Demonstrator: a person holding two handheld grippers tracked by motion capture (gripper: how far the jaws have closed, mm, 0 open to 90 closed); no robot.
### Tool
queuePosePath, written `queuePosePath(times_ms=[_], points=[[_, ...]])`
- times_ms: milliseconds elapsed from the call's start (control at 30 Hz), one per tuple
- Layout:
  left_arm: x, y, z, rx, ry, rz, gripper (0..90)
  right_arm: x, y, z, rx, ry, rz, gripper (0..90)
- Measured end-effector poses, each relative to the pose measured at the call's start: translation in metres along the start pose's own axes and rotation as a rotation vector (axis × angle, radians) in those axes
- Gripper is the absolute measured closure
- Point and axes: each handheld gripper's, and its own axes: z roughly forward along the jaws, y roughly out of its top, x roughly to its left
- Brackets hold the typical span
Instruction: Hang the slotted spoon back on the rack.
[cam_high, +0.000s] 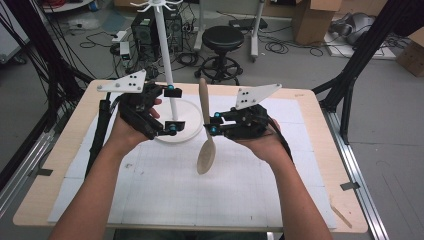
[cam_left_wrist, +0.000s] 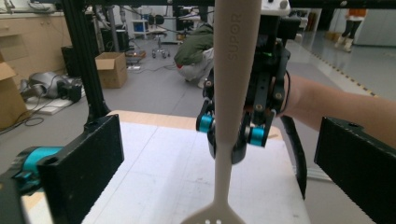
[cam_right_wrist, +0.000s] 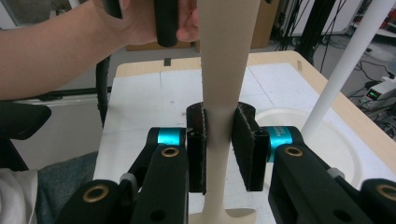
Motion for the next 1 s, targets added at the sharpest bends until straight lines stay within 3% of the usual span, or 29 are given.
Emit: queuePosePath(times_ms=[100, 267, 400, 600, 1000], points=[[0.001, 0.001, 0.002, -0.031, -0.025, -0.003, 11.5, 0.000, 0.001, 0.002, 0.000, 0.005, -0.006, 75.8], [0.002, 0.004, 0.006, -0.026, -0.025, 0.004, 14.0, 0.001, 0.002, 0.006, -0.001, 0.011, -0.012, 75.8], [0.001, 0.006, 0.008, -0.019, -0.024, 0.007, 21.3, 0.001, 0.003, 0.007, 0.001, 0.018, -0.013, 75.8], [0.002, 0.005, 0.013, -0.039, -0.048, -0.001, 28.5, 0.002, 0.005, 0.010, -0.001, 0.022, -0.021, 75.8], [0.001, 0.007, 0.020, -0.019, -0.078, 0.029, 44.1, 0.003, 0.006, 0.014, 0.004, 0.031, -0.024, 75.8]])
